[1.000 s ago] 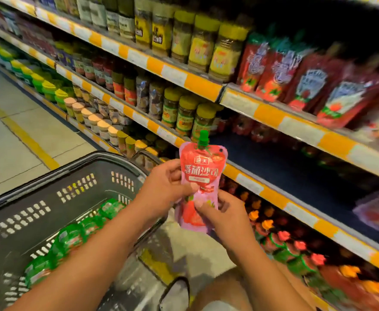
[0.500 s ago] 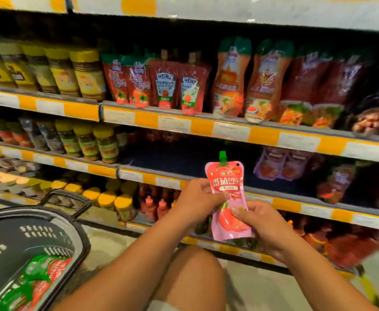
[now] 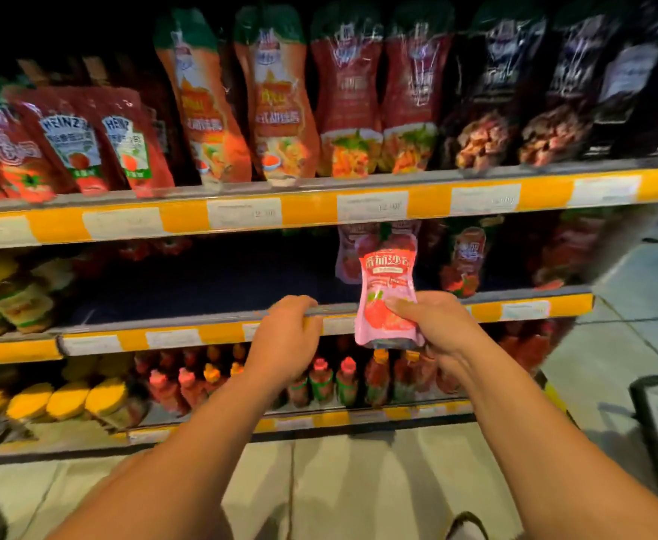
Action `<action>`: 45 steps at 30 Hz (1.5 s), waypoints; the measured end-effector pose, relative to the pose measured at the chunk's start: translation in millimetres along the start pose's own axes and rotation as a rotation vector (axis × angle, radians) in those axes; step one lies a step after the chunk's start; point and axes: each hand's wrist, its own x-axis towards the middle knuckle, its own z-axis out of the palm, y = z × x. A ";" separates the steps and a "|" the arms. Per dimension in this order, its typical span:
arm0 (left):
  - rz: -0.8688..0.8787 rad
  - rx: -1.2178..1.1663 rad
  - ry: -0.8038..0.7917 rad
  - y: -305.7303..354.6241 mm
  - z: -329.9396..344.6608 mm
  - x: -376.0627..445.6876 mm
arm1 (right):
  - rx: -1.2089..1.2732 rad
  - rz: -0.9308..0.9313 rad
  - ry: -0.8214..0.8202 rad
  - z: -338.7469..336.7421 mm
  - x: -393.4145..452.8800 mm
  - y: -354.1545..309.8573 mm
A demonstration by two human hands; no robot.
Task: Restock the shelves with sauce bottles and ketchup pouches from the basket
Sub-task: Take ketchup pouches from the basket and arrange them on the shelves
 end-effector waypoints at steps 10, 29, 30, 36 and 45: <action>0.132 0.452 -0.142 -30.5 29.1 23.6 | -0.080 -0.078 0.007 -16.5 43.2 -6.0; 0.120 0.360 -0.133 -31.6 28.1 39.3 | 0.023 -0.230 0.085 4.6 99.6 2.9; 0.121 0.357 -0.133 -31.7 27.8 39.4 | 0.013 -0.229 0.088 5.1 100.2 4.5; 0.125 0.356 -0.142 -32.9 25.4 39.8 | -0.128 -0.254 0.128 -2.6 99.5 5.8; 0.122 0.353 -0.136 -25.9 23.1 38.4 | -0.403 -0.367 0.247 -3.3 87.7 -9.4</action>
